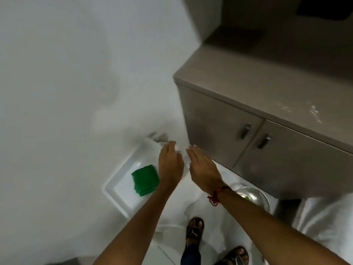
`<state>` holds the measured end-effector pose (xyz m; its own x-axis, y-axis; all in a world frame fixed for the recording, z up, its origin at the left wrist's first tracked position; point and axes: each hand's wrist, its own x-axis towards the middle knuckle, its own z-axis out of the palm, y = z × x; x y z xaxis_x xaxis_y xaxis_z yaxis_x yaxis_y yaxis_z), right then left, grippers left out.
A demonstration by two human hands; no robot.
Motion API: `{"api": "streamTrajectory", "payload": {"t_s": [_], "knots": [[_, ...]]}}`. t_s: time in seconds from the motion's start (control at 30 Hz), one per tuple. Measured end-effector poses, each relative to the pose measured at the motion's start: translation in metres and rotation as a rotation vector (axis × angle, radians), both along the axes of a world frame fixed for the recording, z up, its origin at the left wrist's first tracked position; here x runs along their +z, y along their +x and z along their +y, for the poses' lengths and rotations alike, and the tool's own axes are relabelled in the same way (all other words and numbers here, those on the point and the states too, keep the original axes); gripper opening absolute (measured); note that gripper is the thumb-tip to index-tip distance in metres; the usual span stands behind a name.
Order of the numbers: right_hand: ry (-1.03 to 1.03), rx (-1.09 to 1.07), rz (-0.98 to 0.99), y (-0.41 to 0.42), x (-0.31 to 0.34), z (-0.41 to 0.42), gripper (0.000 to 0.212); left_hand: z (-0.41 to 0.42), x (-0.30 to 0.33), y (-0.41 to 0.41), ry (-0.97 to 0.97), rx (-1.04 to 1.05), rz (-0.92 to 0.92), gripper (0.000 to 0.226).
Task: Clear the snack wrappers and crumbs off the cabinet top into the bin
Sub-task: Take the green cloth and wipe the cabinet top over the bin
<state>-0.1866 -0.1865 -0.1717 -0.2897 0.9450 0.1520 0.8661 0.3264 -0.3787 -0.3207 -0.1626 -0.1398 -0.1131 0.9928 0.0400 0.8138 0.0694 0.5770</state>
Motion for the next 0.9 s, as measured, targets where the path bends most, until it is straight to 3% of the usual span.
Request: {"api": "streamTrajectory", "payload": {"t_s": [0.13, 0.3, 0.73, 0.9], "knots": [[-0.018, 0.224, -0.096, -0.046, 0.015, 0.004, 0.056, -0.038, -0.01, -0.091, -0.183, 0.067, 0.194, 0.057], [-0.103, 0.293, -0.188, -0.063, 0.003, -0.003, 0.059, -0.071, -0.046, -0.132, -0.491, -0.205, 0.45, 0.092], [-0.088, 0.216, -0.151, -0.015, 0.009, -0.002, 0.059, -0.042, -0.029, -0.121, -0.277, -0.049, 0.459, 0.061], [-0.119, 0.084, -0.176, 0.031, 0.013, 0.0, 0.059, -0.014, 0.003, -0.046, 0.013, -0.358, 0.525, 0.063]]}}
